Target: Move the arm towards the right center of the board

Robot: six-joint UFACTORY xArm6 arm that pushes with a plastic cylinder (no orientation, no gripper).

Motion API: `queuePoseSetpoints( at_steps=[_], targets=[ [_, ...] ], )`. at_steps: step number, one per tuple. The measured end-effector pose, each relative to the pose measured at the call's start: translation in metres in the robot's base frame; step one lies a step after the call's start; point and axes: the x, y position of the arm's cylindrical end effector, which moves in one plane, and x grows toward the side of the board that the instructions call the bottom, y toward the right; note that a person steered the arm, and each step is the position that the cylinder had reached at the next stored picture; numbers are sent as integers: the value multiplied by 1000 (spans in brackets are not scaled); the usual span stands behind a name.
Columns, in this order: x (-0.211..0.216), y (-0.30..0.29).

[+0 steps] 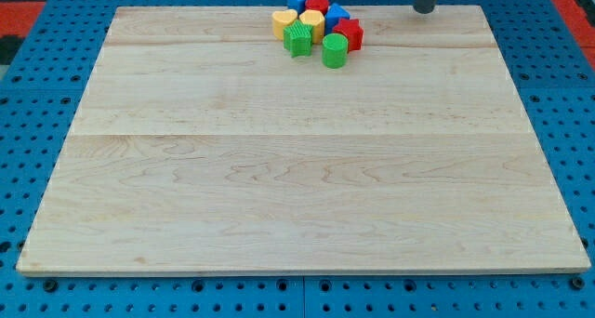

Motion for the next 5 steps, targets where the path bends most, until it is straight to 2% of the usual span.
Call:
queuePoseSetpoints(
  at_steps=[1, 2, 4, 5],
  targets=[
    [0, -40],
    [20, -50],
    [149, 49],
    [231, 2]
  ],
)
